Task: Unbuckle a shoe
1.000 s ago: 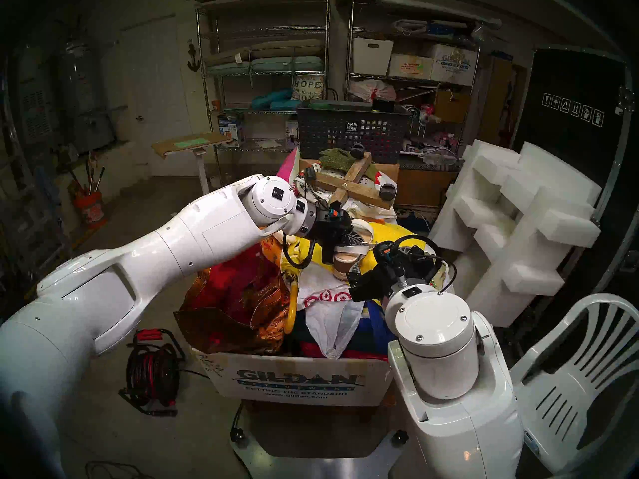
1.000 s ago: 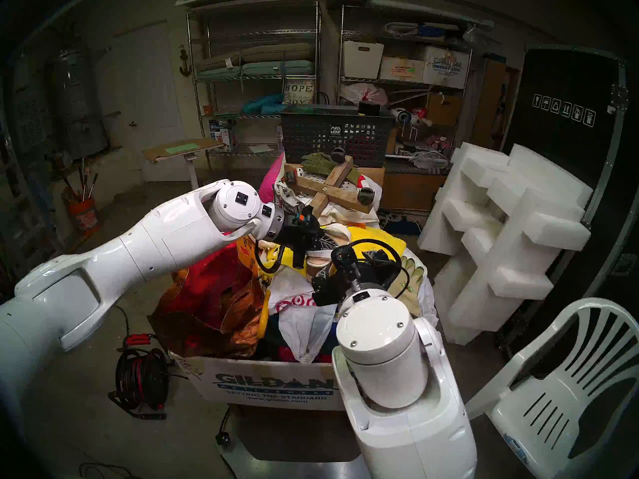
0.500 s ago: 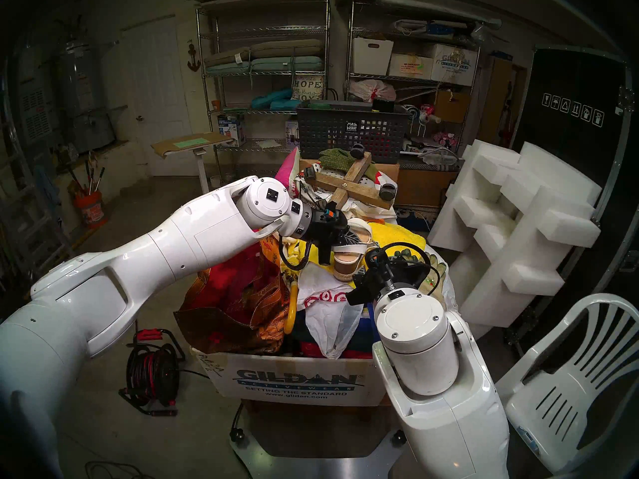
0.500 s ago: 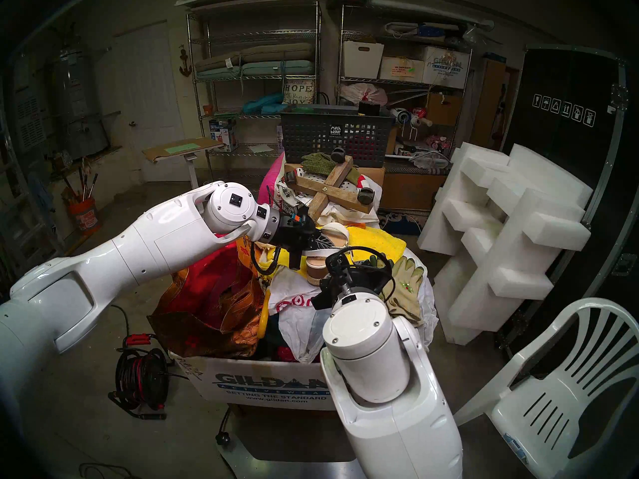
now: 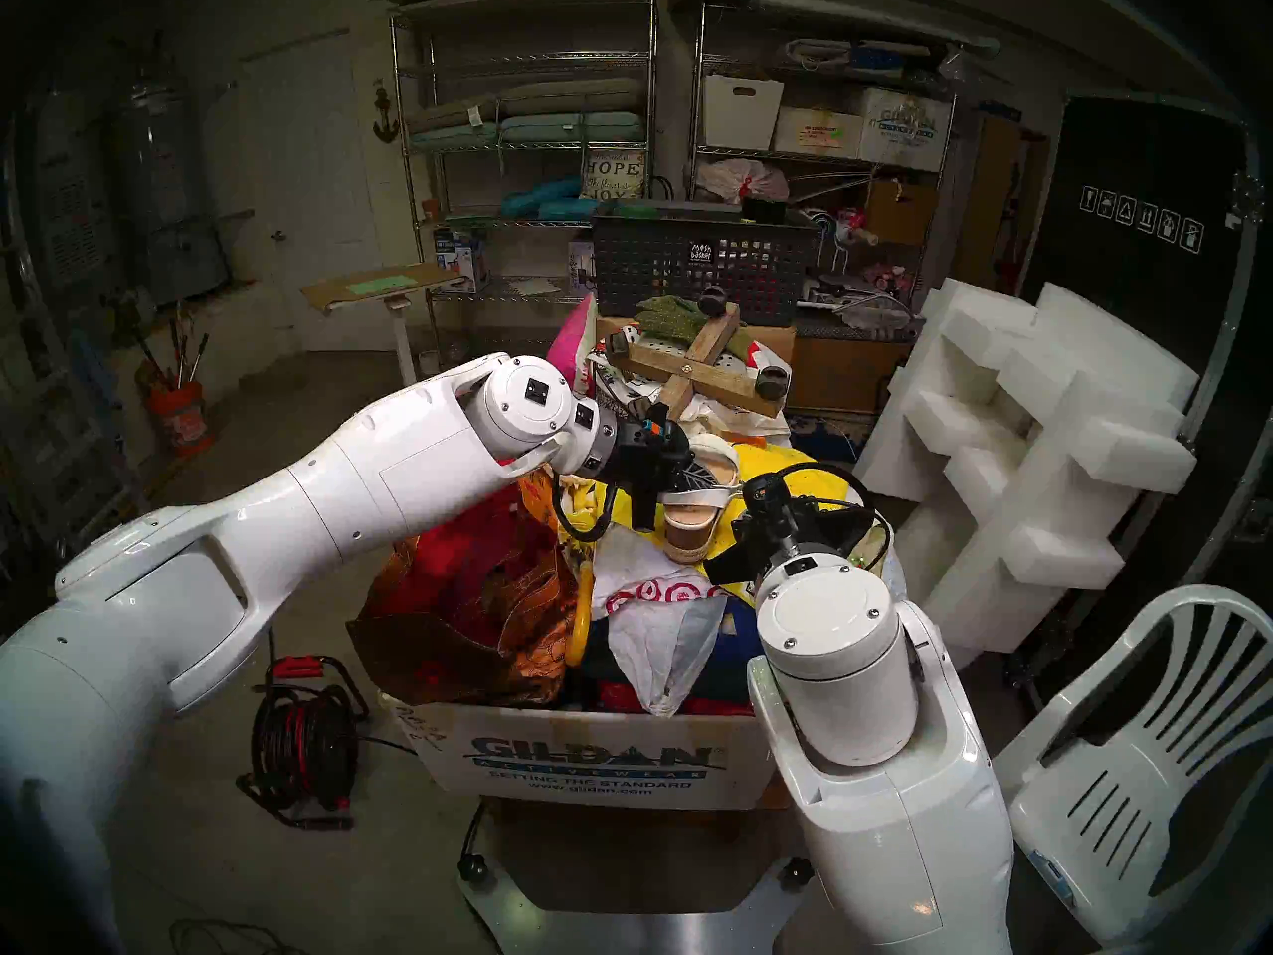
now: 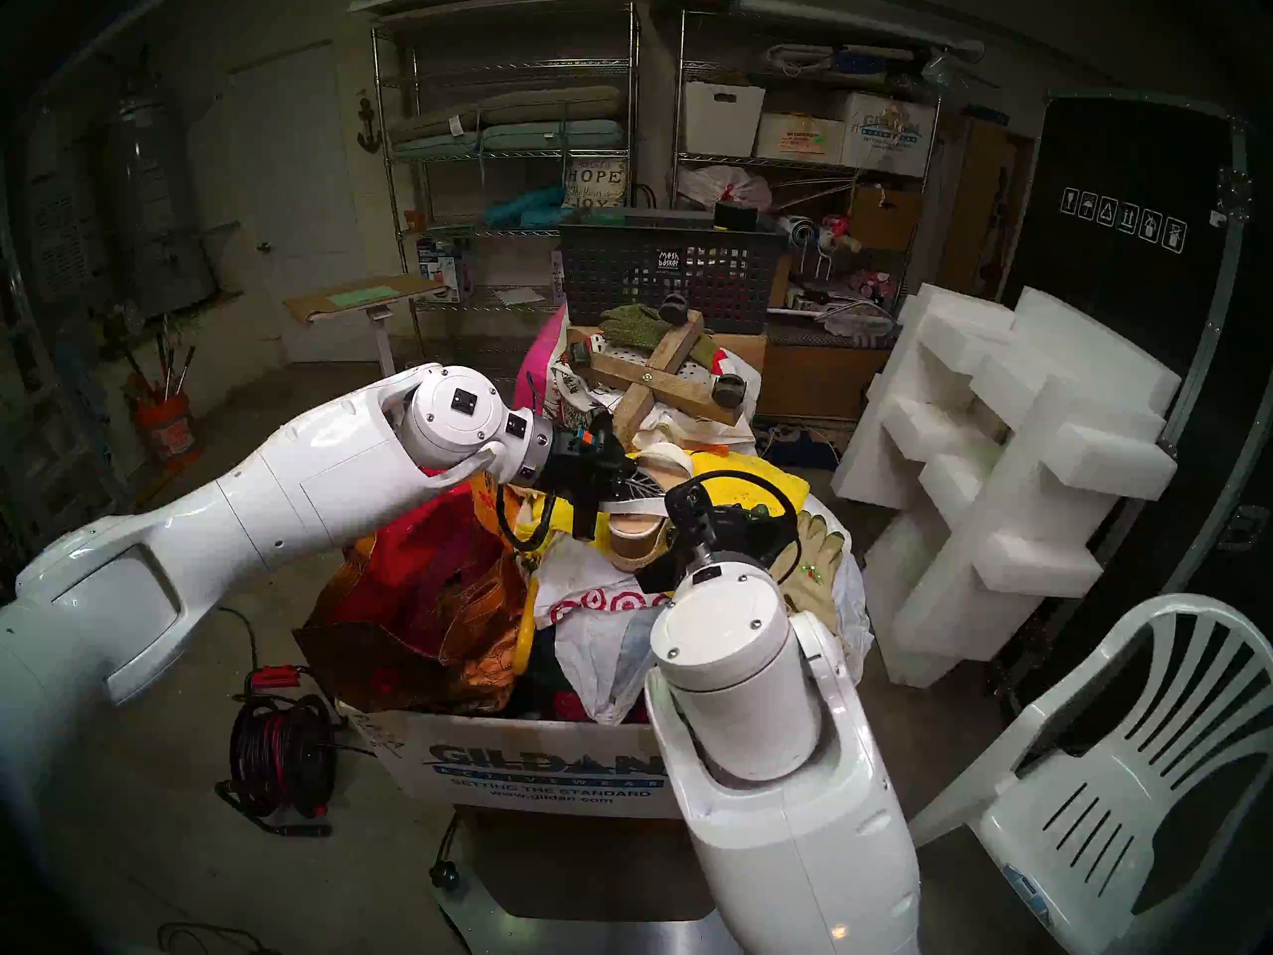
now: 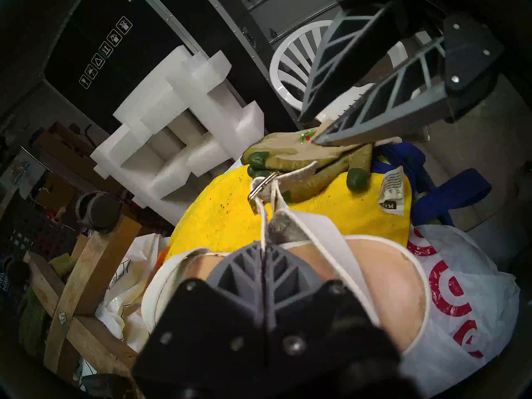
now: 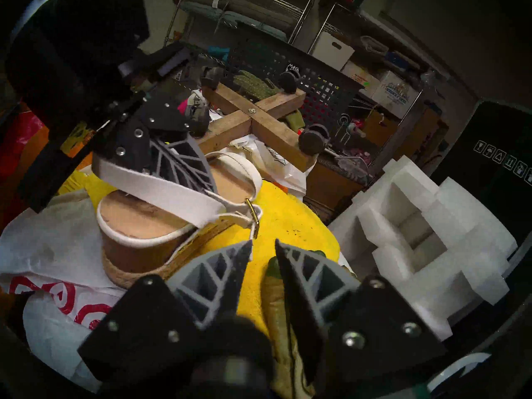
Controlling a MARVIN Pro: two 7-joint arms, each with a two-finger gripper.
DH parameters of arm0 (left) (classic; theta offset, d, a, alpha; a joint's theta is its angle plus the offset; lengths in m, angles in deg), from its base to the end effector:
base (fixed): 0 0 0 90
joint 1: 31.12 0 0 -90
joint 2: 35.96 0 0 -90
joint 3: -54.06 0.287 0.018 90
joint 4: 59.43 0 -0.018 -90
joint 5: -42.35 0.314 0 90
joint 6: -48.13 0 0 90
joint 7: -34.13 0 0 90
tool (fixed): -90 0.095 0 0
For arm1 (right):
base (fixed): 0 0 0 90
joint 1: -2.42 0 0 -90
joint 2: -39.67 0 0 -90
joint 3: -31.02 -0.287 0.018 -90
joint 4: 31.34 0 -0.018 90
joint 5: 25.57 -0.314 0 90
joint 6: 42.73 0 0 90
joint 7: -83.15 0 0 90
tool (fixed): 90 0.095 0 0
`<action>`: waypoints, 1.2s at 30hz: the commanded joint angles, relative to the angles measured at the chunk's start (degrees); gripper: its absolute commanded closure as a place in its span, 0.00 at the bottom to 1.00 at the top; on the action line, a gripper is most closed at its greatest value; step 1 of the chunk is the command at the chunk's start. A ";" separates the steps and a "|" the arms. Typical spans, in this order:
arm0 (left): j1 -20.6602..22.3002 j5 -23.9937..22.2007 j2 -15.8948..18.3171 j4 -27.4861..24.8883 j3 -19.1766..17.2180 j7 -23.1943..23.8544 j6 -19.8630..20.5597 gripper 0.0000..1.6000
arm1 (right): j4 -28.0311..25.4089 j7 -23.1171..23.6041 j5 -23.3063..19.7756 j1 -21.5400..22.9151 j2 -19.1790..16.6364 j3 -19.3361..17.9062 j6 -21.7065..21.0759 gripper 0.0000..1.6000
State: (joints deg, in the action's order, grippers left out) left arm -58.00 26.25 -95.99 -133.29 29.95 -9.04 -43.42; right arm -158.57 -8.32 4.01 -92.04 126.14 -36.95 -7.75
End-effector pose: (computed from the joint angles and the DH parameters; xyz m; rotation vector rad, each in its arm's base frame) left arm 0.5122 -0.1315 -0.1519 1.3693 -2.1037 1.3748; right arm 0.3395 0.0901 -0.1640 2.2284 0.4604 1.6355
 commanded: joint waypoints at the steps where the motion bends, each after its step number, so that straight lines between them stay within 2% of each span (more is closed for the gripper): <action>1: 0.90 -0.25 -0.04 -0.58 -0.72 -0.01 -0.16 1.00 | -0.33 1.53 0.23 0.99 0.89 -0.15 0.02 0.52; 28: 1.30 -0.36 -0.01 -0.85 -0.72 0.06 -0.15 1.00 | 2.51 3.50 1.39 1.47 1.55 -0.82 0.02 0.52; 36: 1.14 -0.43 0.27 -1.09 -0.70 -0.03 -0.03 1.00 | 3.56 3.10 0.99 1.79 1.76 -1.12 0.02 0.55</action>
State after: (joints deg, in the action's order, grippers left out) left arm -57.85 26.09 -95.91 -133.72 30.03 -9.15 -43.65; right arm -155.06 -4.79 5.65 -91.33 127.20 -37.96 -7.75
